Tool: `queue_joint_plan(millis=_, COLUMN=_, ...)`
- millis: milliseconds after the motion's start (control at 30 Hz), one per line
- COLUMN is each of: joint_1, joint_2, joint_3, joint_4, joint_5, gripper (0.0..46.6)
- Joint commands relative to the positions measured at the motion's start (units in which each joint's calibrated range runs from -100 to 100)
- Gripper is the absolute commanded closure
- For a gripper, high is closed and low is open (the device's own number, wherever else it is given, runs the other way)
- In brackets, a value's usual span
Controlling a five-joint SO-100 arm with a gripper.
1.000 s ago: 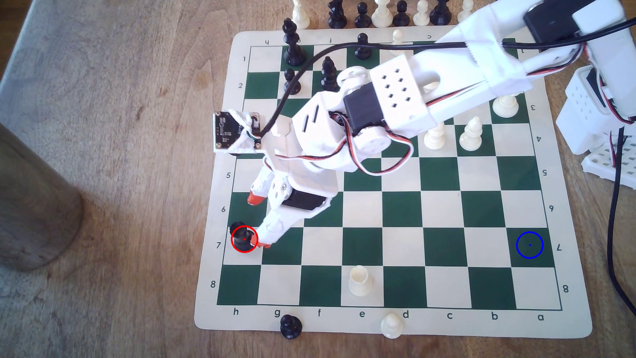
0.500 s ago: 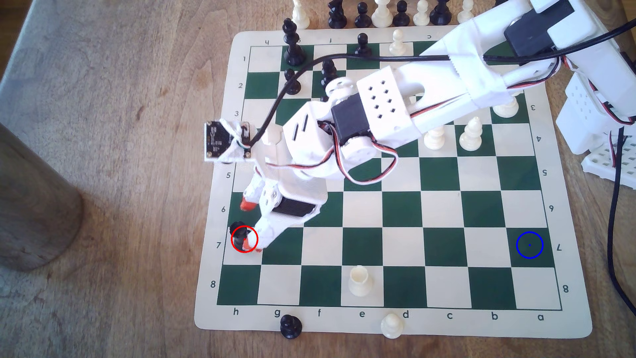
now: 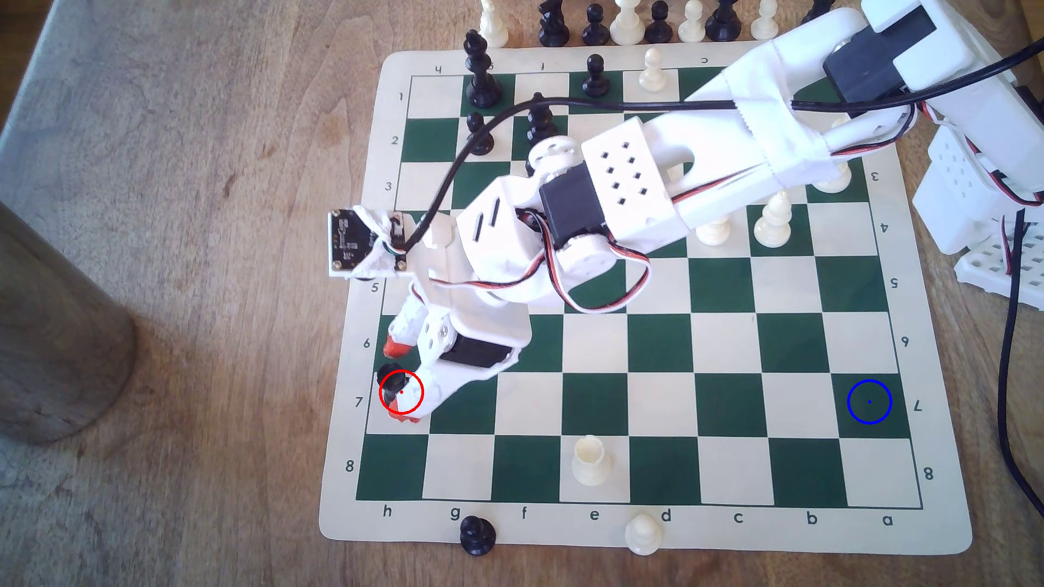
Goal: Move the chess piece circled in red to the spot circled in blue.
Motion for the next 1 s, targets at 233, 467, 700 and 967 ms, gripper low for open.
queue_joint_plan(millis=233, joint_1=0.1, joint_2=-0.4, joint_3=-7.8, joint_4=-1.2, joint_5=-0.1, gripper=35.0)
queue_joint_plan(millis=467, joint_1=-0.1, joint_2=-0.5, joint_3=-7.9, joint_4=-1.3, joint_5=0.2, gripper=46.4)
queue_joint_plan(millis=700, joint_1=-0.2, joint_2=-2.5, joint_3=-7.9, joint_4=-1.1, joint_5=0.2, gripper=46.4)
queue_joint_plan(millis=967, joint_1=-0.2, joint_2=-11.9, joint_3=-7.0, joint_4=2.1, joint_5=0.1, gripper=46.4)
